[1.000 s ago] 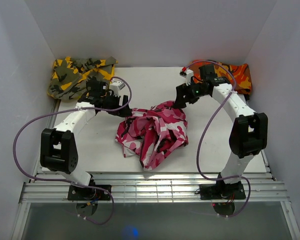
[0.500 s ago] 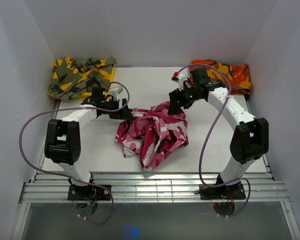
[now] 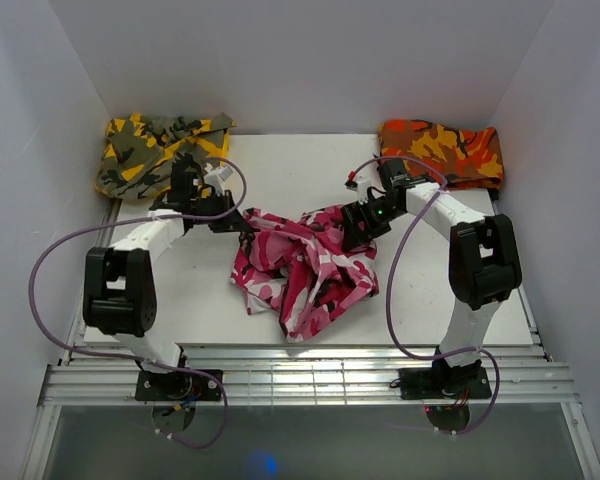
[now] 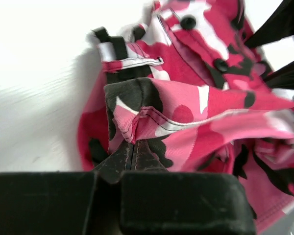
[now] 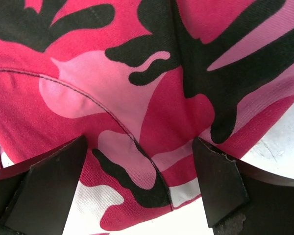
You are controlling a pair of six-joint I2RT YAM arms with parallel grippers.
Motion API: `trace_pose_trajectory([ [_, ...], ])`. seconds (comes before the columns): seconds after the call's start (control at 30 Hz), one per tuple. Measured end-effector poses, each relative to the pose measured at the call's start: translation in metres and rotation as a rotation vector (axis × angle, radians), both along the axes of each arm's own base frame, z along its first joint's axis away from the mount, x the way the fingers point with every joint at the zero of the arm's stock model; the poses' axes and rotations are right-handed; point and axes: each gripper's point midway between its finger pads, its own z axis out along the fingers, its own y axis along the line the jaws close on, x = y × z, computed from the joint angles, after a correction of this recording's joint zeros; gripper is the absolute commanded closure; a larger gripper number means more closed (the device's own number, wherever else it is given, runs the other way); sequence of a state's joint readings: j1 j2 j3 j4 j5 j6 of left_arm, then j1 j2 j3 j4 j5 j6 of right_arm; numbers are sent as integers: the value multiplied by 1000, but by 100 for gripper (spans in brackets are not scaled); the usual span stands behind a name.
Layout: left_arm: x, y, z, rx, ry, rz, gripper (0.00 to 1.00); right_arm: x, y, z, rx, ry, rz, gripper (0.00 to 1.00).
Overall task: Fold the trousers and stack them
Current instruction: Flatten the trousers out
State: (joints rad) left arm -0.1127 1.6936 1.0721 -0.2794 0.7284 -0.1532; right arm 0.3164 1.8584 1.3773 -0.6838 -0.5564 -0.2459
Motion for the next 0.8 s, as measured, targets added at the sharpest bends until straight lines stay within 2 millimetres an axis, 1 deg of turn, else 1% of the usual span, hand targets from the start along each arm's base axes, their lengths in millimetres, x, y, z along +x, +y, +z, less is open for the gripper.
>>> trace_pose_trajectory([
  [0.07,0,24,27,17,-46,65,100,-3,-1,-5,-1,9,-3,9],
  [0.13,3,59,58,52,-125,163,100,-4,-1,-6,2,4,-9,20],
  [0.17,5,82,76,81,-172,231,100,-4,-1,-5,5,0,-13,28],
  [0.2,5,105,94,113,-221,299,100,-5,-1,-3,7,-1,-19,46],
  [0.23,3,133,114,152,-276,380,100,-5,-1,1,12,-12,-17,58],
  [0.27,0,154,129,187,-317,444,100,-4,0,6,22,-24,-17,72],
  [0.3,-4,170,138,218,-340,492,100,-4,1,12,31,-36,-19,92],
  [0.33,-9,184,147,250,-360,536,100,-3,2,18,41,-51,-19,92],
  [0.37,-14,193,150,280,-367,566,100,-3,3,25,50,-62,-27,92],
  [0.43,-20,205,145,327,-336,605,100,-3,2,37,67,-88,-44,92],
  [0.5,-23,216,125,372,-260,634,100,-8,-5,47,76,-115,-75,92],
  [0.63,-32,239,75,443,-74,682,100,-18,-45,57,46,-161,-203,91],
  [0.67,-35,242,64,457,-31,687,100,-20,-56,59,33,-175,-228,81],
  [0.7,-37,246,54,466,6,692,100,-22,-65,61,23,-185,-247,53],
  [0.73,-40,248,46,473,37,695,100,-24,-69,65,19,-195,-251,43],
  [0.8,-44,249,35,481,78,693,100,-25,-65,74,12,-225,-213,35],
])
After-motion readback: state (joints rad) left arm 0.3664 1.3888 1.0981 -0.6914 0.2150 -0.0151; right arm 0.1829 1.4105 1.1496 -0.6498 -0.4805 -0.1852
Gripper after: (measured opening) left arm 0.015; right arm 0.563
